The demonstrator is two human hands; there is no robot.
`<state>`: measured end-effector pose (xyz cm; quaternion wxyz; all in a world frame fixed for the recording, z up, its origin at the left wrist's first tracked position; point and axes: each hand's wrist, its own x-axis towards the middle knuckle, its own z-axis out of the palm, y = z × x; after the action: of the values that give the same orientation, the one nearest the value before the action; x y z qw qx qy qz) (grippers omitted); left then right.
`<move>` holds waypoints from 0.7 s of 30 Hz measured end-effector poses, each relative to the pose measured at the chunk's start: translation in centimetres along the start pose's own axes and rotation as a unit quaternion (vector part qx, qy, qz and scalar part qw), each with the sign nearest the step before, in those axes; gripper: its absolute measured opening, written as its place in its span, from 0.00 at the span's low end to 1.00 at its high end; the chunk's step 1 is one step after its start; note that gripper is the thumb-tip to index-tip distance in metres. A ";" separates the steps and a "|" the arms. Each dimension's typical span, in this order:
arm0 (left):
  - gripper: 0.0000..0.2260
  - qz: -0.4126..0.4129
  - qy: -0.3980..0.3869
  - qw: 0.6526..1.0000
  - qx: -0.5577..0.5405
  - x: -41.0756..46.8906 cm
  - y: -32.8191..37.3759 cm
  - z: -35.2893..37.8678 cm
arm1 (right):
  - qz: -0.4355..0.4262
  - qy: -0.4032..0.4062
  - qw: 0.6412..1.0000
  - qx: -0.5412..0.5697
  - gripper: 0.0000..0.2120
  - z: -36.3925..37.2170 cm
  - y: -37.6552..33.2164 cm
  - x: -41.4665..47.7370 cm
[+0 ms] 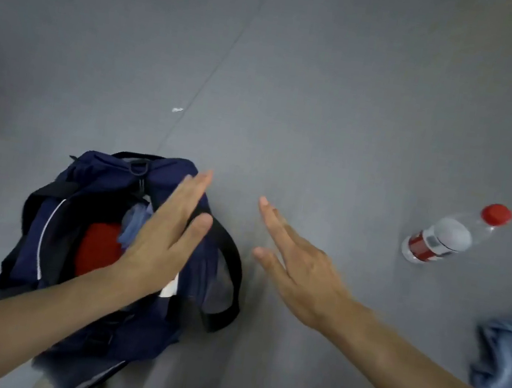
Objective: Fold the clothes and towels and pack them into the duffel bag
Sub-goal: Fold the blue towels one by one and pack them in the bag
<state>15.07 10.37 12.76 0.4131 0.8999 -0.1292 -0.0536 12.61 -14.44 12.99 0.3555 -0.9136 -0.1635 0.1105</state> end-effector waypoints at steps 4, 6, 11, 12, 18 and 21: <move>0.29 0.036 -0.170 0.984 0.048 2.6 6.2 6.6 | 0.074 0.038 0.996 -0.041 0.30 -5.3 5.7 -6.3; 0.29 0.057 -0.208 0.973 0.084 3.6 8.7 10.4 | 0.107 0.081 0.990 -0.049 0.30 -7.1 8.8 -10.4; 0.29 0.098 -0.275 0.951 0.103 4.2 15.3 22.4 | 0.209 0.206 0.956 -0.016 0.30 -8.6 15.8 -19.5; 0.29 0.101 -0.279 0.950 0.097 4.1 16.5 24.8 | 0.230 0.231 0.945 -0.008 0.30 -8.5 16.9 -20.7; 0.27 0.123 -0.334 0.929 0.106 3.4 21.0 40.2 | 0.367 0.325 0.871 0.006 0.29 -5.8 24.7 -26.9; 0.25 0.077 -0.395 0.906 0.131 3.4 20.7 45.3 | 0.452 0.239 0.859 0.031 0.29 -3.2 27.2 -27.7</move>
<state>5.20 -36.63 -1.10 0.2090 0.8381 -0.3570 -0.3555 -5.91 -45.77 -0.96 0.3228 -0.8740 0.3607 0.0422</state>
